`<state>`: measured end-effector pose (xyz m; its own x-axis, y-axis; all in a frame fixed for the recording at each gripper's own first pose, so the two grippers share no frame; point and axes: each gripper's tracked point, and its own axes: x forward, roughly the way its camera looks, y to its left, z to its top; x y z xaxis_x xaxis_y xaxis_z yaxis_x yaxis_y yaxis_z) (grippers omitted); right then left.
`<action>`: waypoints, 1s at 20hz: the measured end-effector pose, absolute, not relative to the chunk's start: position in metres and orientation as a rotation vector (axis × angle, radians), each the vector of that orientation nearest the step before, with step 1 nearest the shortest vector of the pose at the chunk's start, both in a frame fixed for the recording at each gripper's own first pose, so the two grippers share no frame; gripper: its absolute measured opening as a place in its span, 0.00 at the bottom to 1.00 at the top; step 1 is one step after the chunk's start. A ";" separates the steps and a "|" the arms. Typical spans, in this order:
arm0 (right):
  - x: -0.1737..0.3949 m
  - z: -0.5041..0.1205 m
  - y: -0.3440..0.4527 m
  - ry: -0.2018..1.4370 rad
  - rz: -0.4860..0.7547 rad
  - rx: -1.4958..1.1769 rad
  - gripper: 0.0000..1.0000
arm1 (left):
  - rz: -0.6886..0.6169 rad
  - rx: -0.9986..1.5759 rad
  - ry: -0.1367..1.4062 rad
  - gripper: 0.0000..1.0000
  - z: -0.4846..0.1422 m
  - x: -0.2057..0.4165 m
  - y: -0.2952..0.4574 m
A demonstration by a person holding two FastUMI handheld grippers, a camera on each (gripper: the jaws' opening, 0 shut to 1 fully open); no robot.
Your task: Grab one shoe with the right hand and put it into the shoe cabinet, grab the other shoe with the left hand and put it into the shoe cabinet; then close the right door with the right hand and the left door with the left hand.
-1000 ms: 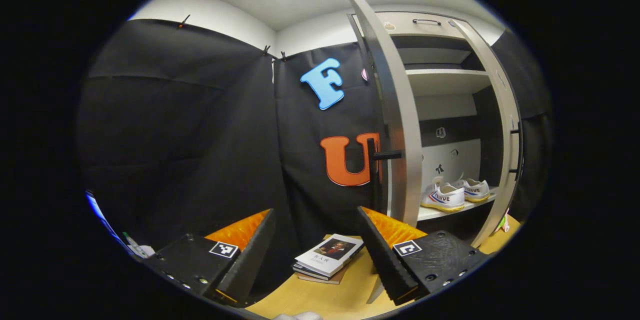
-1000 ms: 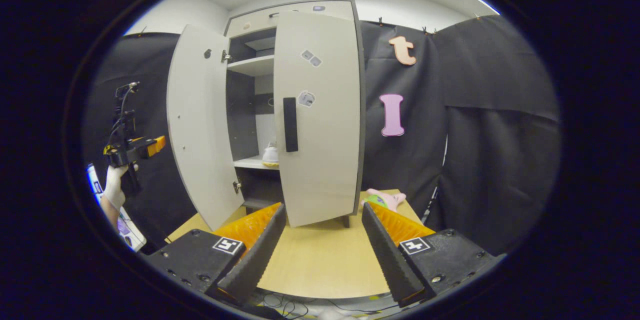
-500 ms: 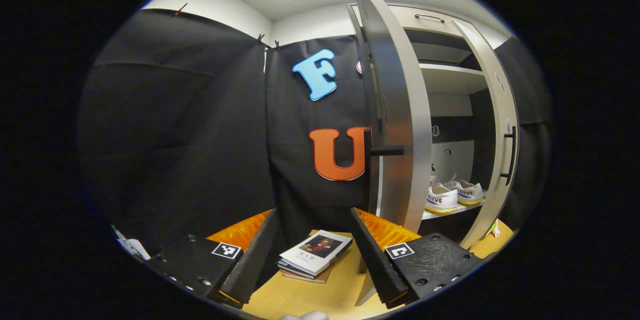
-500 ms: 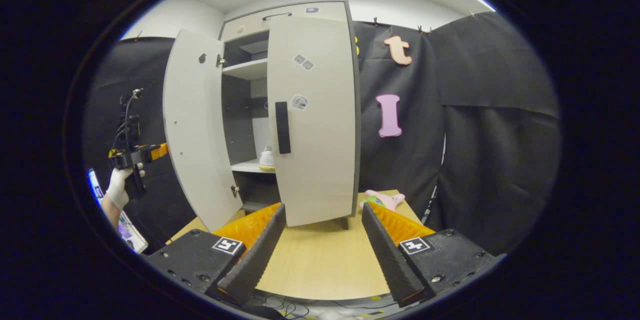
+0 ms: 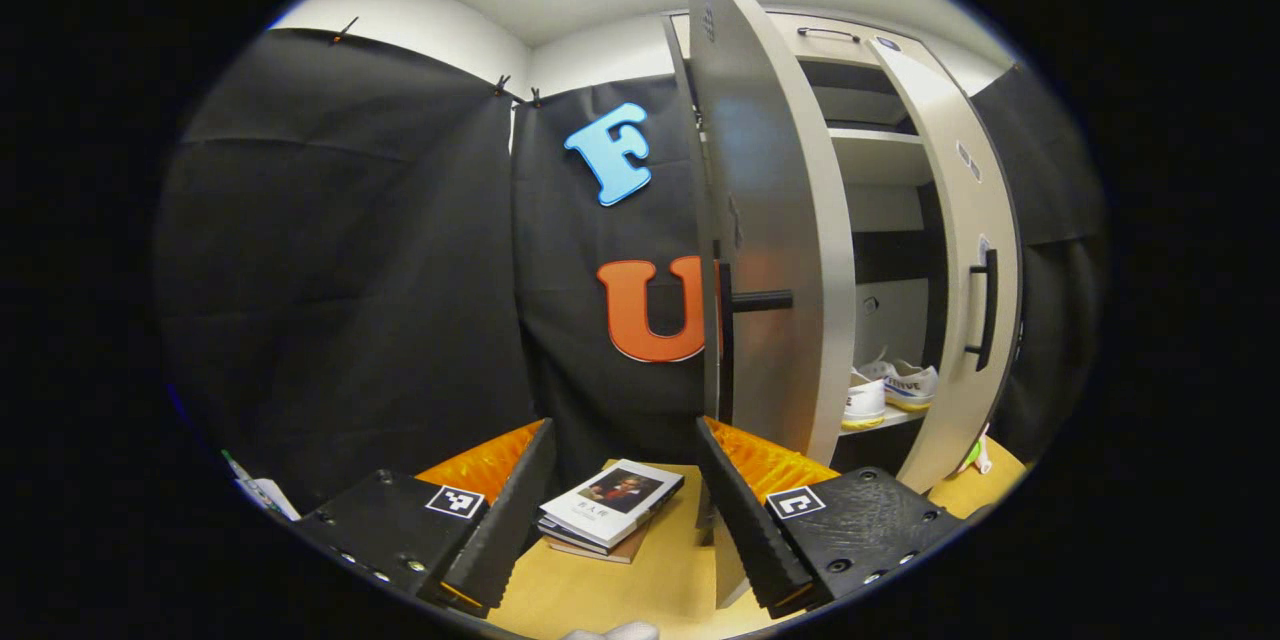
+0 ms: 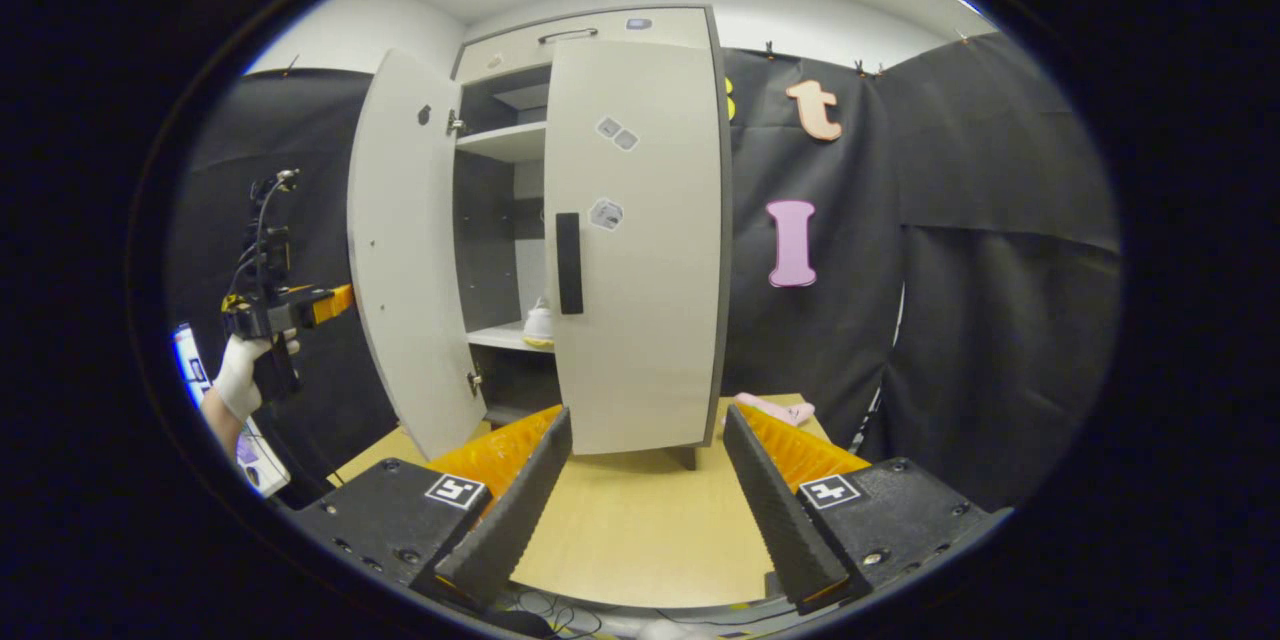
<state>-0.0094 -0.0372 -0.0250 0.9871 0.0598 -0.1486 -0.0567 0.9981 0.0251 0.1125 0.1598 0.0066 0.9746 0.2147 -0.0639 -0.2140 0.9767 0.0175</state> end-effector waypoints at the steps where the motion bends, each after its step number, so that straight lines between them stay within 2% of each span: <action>1: -0.009 -0.025 -0.040 0.152 0.059 0.020 0.99 | 0.201 0.009 0.064 0.87 0.007 0.114 0.150; 9: -0.008 -0.025 -0.060 0.162 0.058 0.014 0.99 | 0.049 -0.032 0.079 0.87 0.008 0.142 0.063; 10: -0.009 -0.025 -0.064 0.162 0.054 0.011 0.99 | 0.033 -0.033 0.081 0.89 0.010 0.146 0.051; 11: -0.010 -0.025 -0.067 0.160 0.050 0.012 0.99 | 0.019 -0.030 0.083 0.96 0.011 0.149 0.039; 20: -0.013 -0.017 -0.090 0.141 0.019 0.047 0.99 | 0.002 0.010 0.089 0.96 0.015 0.136 0.003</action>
